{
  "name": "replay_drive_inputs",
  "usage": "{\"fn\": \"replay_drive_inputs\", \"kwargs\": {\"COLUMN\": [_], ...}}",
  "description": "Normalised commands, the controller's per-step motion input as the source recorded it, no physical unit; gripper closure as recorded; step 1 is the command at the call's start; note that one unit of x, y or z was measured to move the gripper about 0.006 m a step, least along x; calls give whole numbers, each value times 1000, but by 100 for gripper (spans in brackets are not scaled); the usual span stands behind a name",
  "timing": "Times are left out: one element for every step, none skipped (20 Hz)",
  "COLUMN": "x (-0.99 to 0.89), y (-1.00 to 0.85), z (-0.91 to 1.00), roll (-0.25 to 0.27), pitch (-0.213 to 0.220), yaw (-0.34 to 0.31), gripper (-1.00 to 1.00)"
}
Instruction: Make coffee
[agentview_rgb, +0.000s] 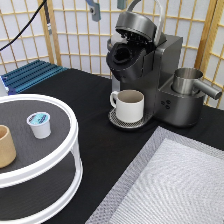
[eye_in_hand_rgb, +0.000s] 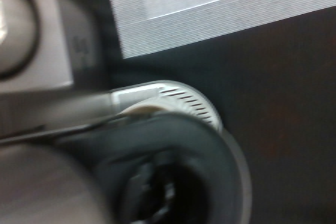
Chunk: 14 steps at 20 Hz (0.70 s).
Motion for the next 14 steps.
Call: {"fn": "replay_drive_inputs", "kwargs": {"x": [-37,-49,-120,-160,-203,-226,-277,-274,-311,-363,-363,-357,-351,-351], "y": [-1000,-1000,-994,-940,-866,-780,-626,-551,-523,-417,-406,-394,-389,-386], "z": [-363,-360,-354,-360,-363,-323,-323,-254,-314,-357,-323,-300,-291,-283], "roll": [-25,-24,-27,-24,-27,-56,-78,-91,-78,-77,-67,-66,-71,-69], "pitch": [-110,-109,-102,-94,-100,-96,-99,-74,-93,-104,-92,-81,-80,-76], "yaw": [0,0,-14,-35,-63,-84,-132,-153,-169,-207,-214,-219,-219,-222], "gripper": [-100,-100,-100,-100,-100,-100,-100,-100,-100,-100,-100,-100,-100,-100]}}
